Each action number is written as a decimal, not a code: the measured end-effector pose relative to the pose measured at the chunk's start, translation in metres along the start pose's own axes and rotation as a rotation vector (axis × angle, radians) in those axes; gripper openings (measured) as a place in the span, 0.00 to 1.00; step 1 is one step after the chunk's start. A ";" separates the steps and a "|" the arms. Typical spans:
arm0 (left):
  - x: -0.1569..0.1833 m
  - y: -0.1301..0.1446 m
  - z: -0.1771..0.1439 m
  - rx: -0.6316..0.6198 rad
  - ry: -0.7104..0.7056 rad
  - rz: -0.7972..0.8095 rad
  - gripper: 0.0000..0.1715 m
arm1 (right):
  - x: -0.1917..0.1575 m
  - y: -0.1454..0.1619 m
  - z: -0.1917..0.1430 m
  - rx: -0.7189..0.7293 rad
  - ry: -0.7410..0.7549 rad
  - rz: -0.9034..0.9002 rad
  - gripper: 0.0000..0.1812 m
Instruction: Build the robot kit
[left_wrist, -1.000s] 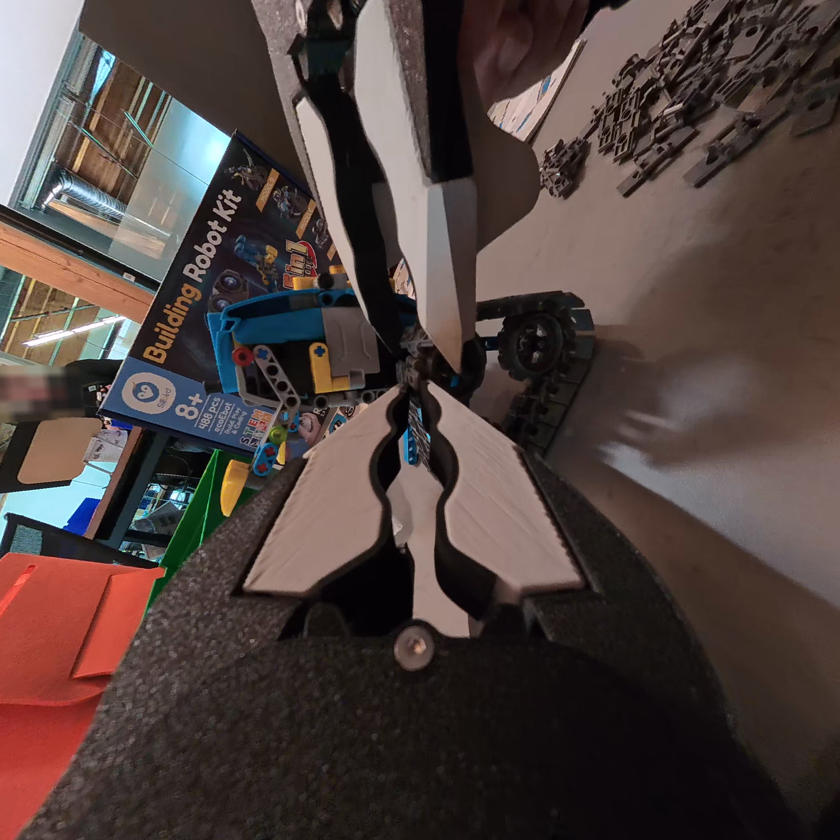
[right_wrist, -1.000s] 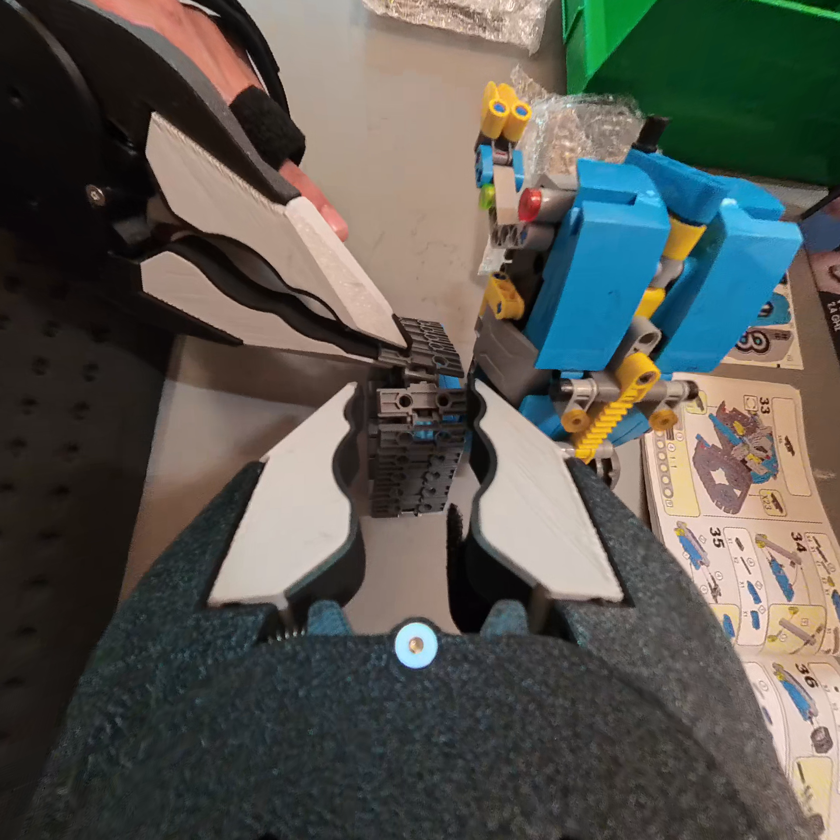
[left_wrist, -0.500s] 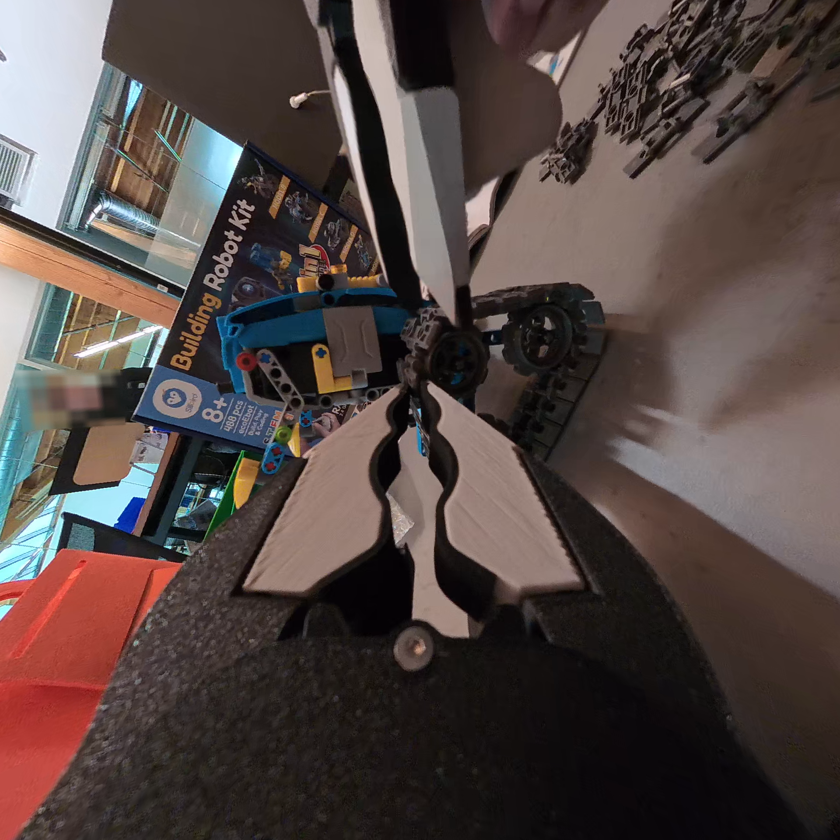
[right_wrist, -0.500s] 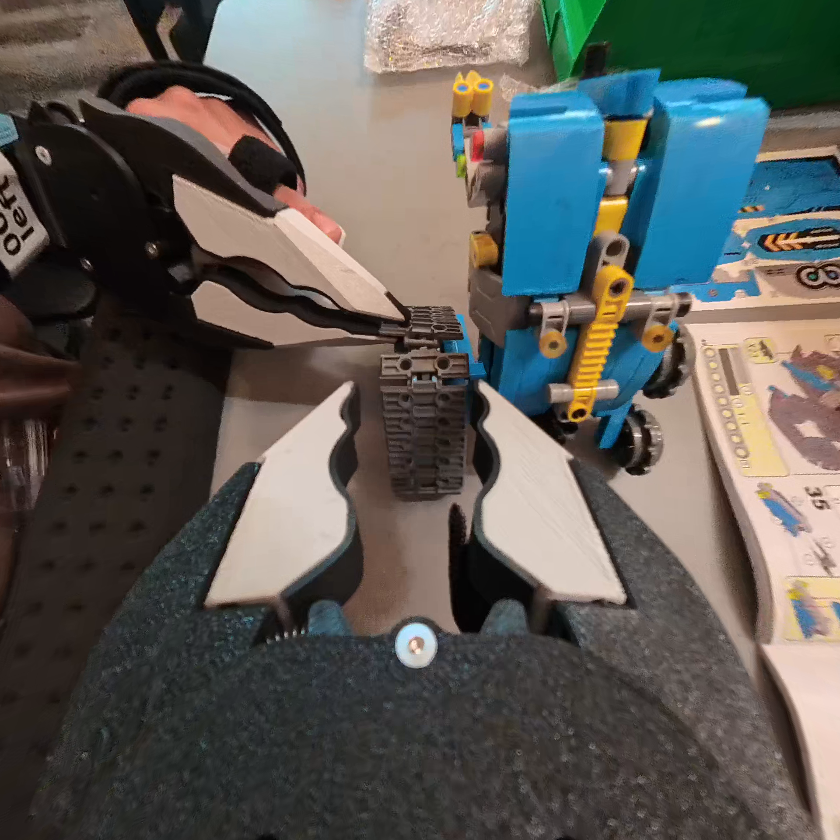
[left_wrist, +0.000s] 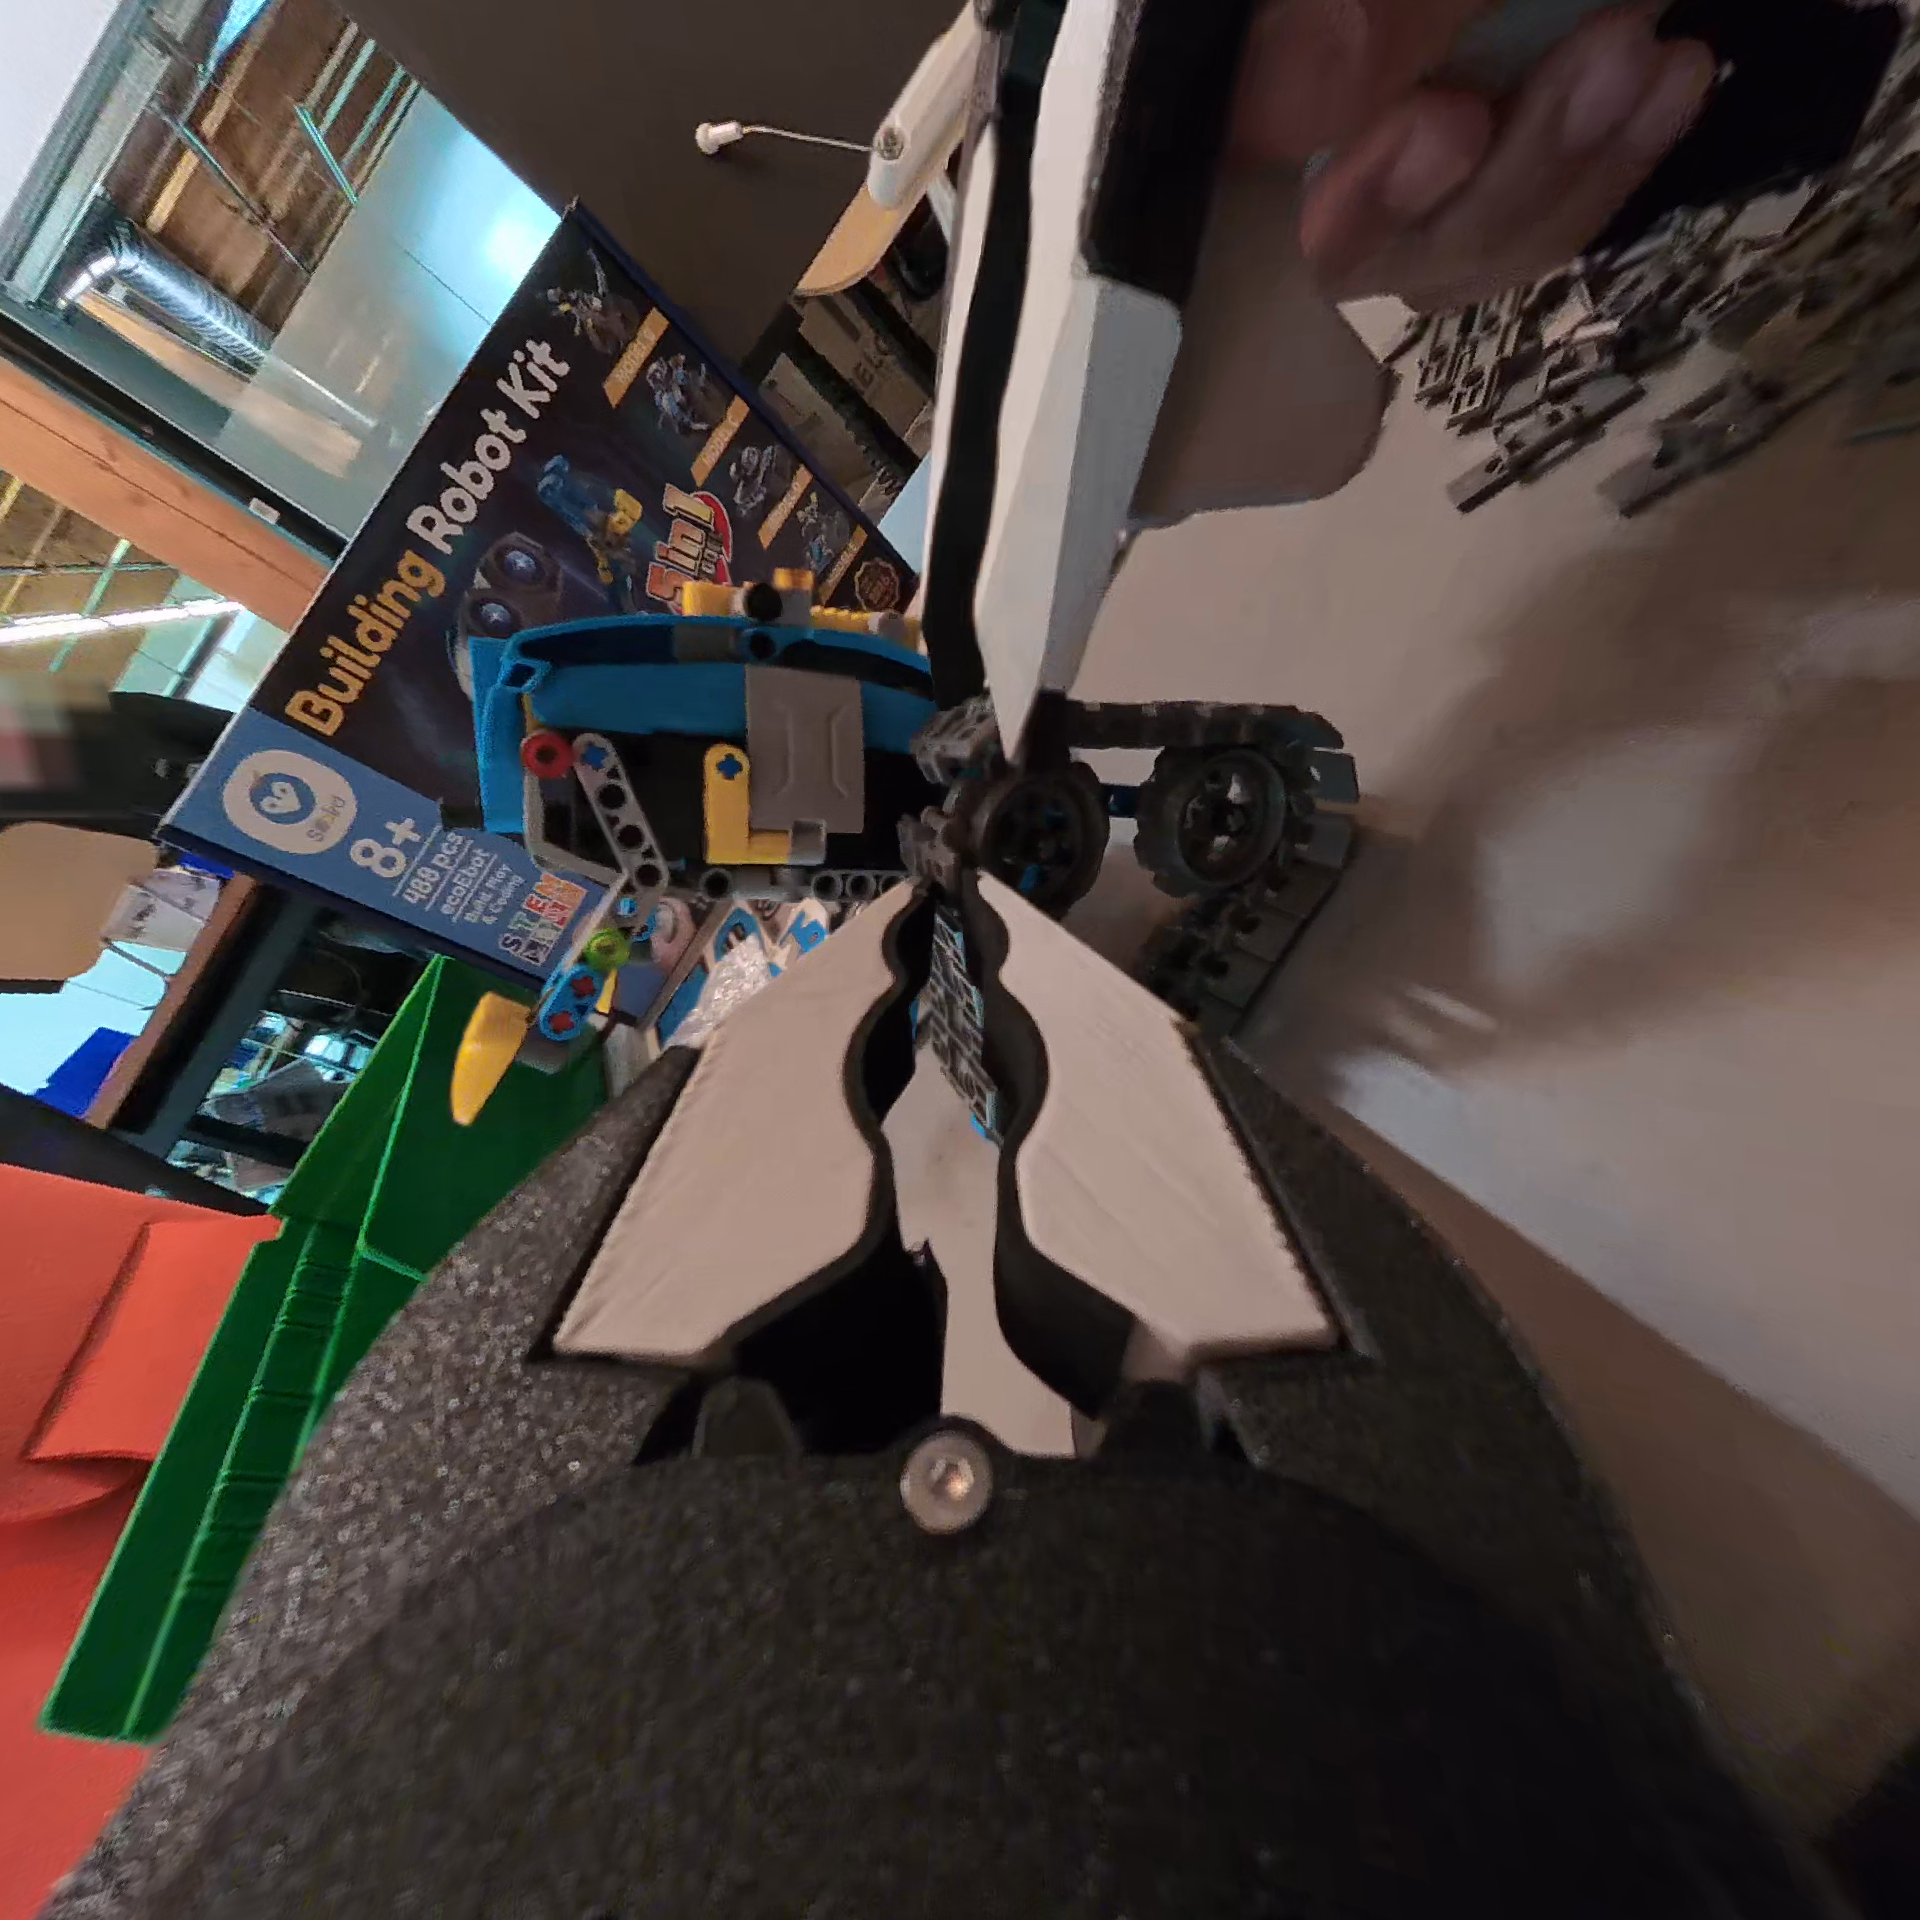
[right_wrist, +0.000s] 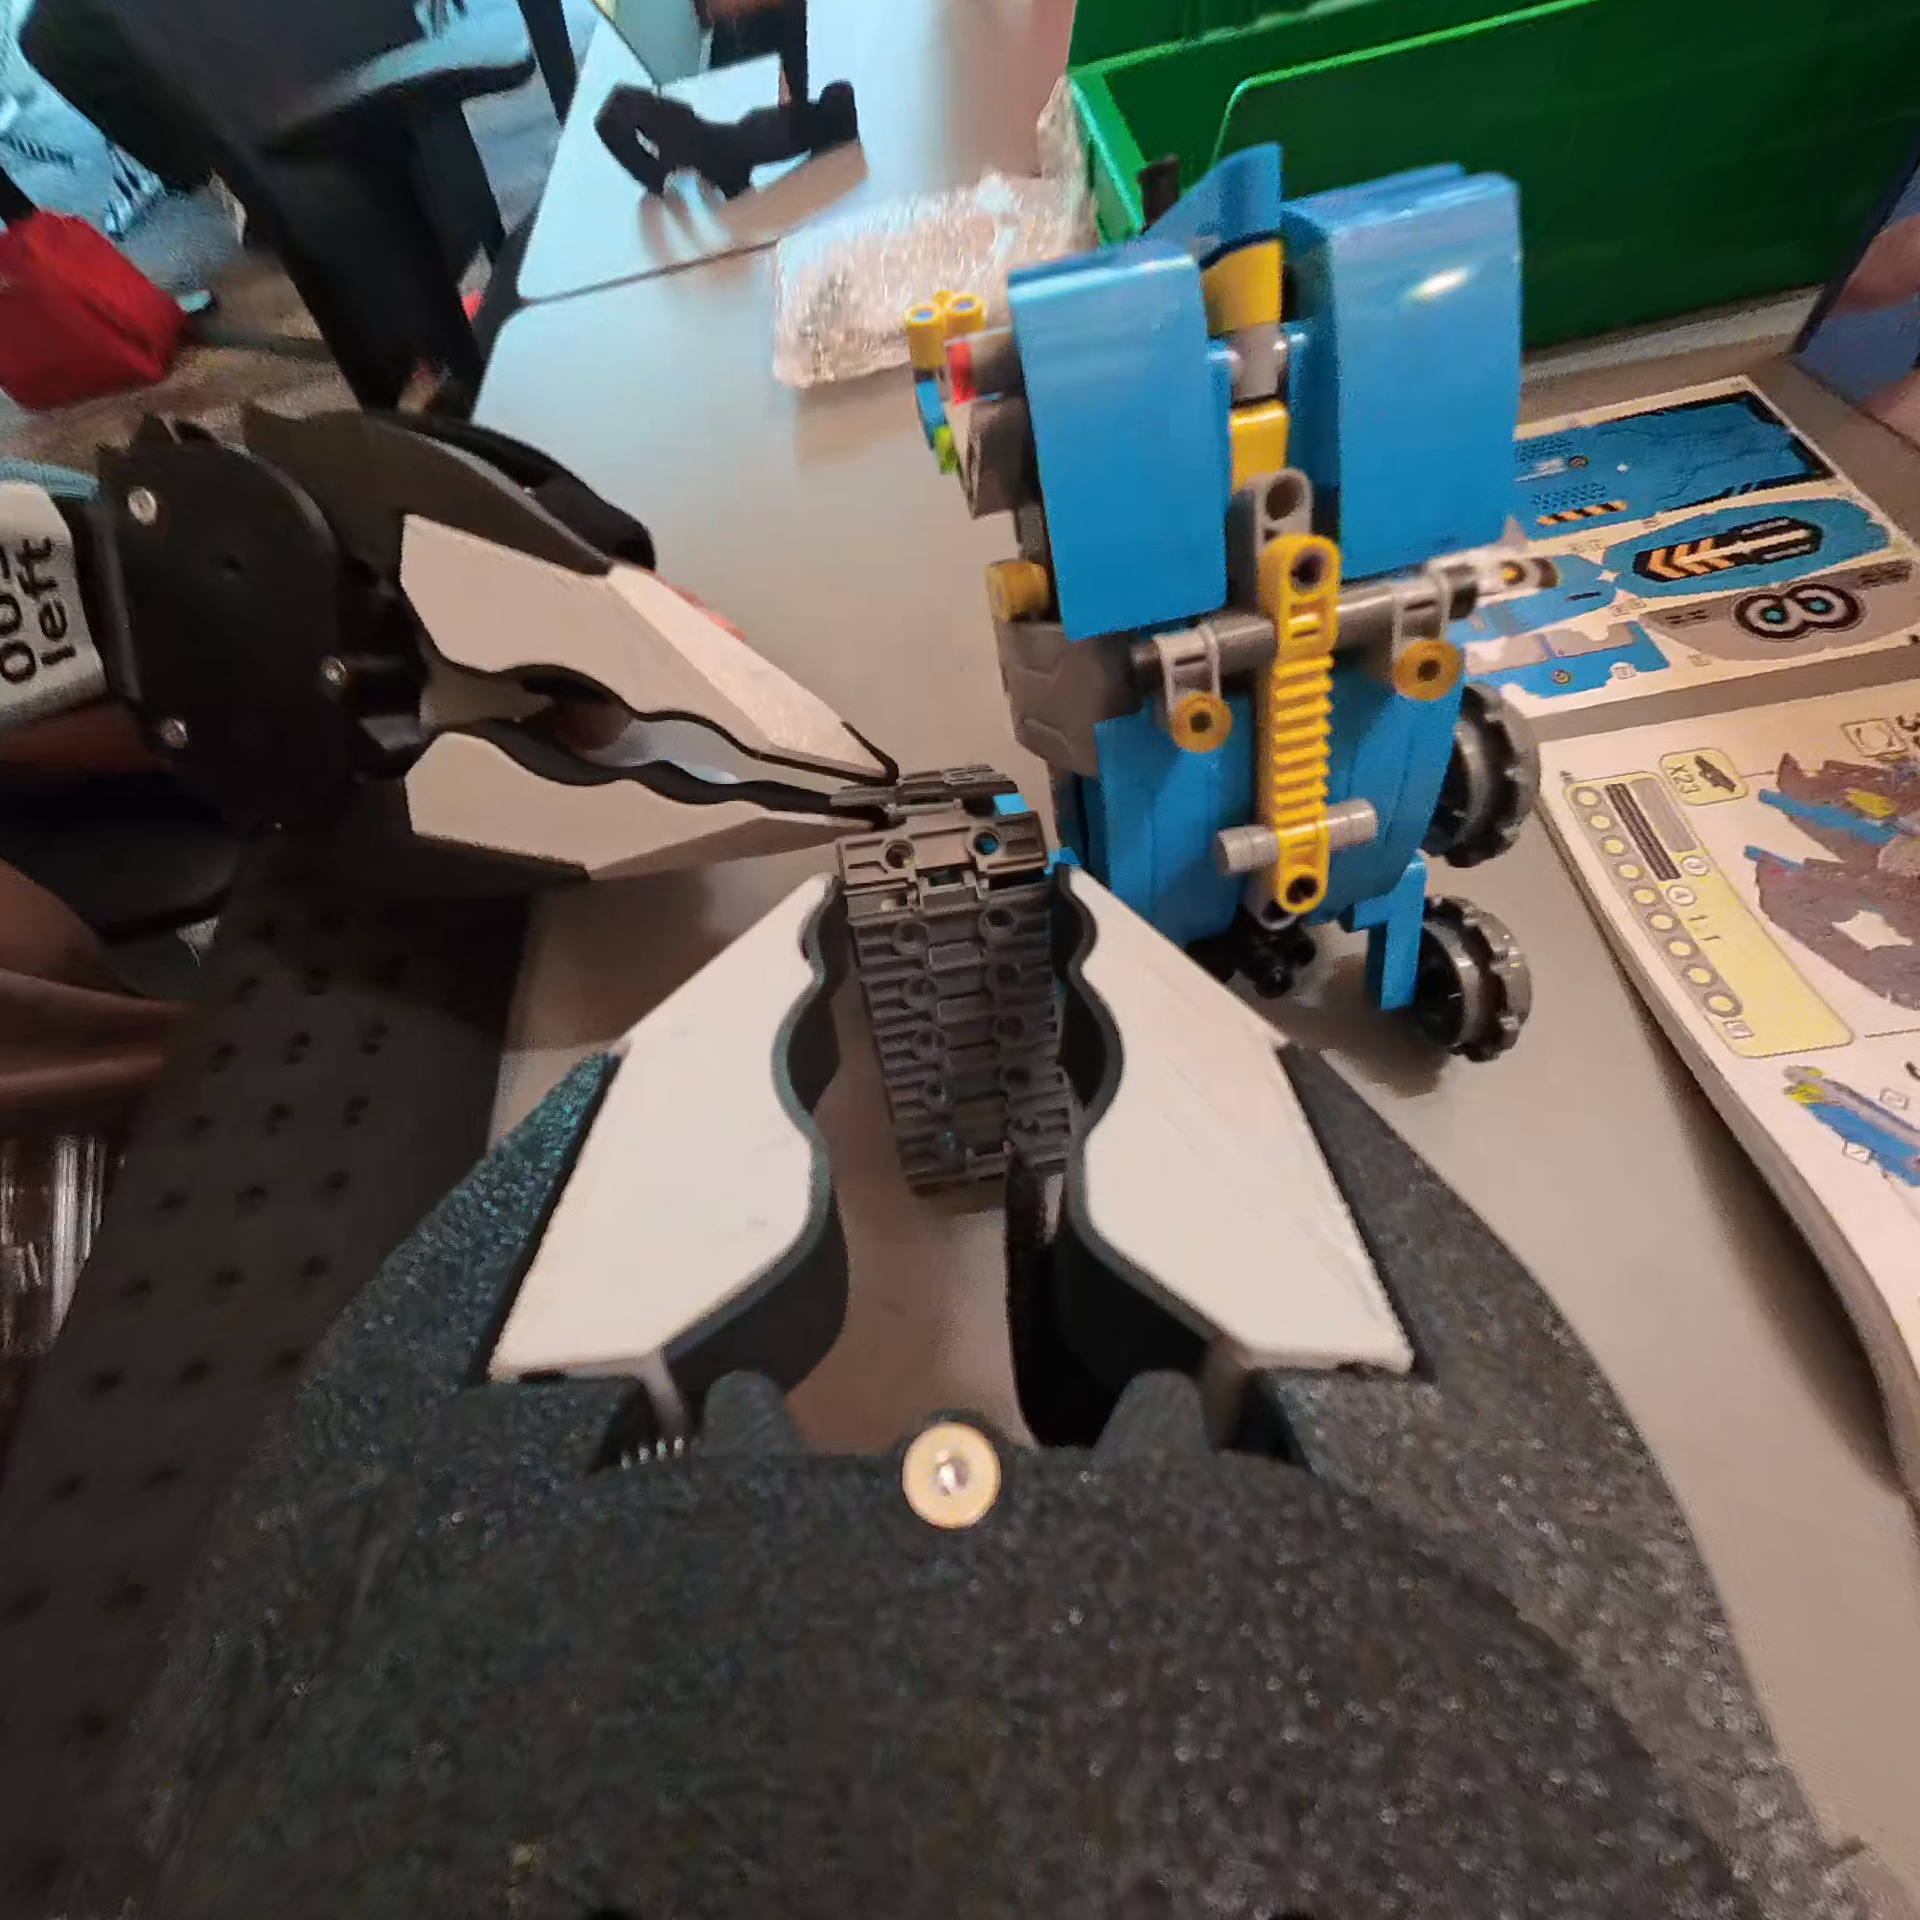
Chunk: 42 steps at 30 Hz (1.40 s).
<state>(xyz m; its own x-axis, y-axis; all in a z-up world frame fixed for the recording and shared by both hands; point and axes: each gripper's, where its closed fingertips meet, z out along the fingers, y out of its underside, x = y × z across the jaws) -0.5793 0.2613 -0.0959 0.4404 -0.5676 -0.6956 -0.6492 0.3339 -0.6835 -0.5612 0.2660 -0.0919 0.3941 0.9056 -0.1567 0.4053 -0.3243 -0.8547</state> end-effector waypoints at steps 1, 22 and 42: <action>0.000 0.000 0.000 -0.006 -0.005 0.016 0.03 | 0.000 0.000 0.000 0.014 0.008 0.004 0.22; 0.000 0.000 0.001 -0.043 -0.097 0.394 0.02 | -0.002 -0.001 0.009 -0.059 0.126 -0.146 0.21; -0.004 -0.001 0.002 -0.015 -0.127 0.203 0.02 | 0.002 0.001 0.013 -0.311 0.070 -0.192 0.22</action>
<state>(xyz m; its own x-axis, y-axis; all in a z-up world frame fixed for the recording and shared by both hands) -0.5786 0.2648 -0.0933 0.3738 -0.3901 -0.8415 -0.7414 0.4194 -0.5238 -0.5706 0.2709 -0.0997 0.3379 0.9405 0.0350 0.7043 -0.2280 -0.6723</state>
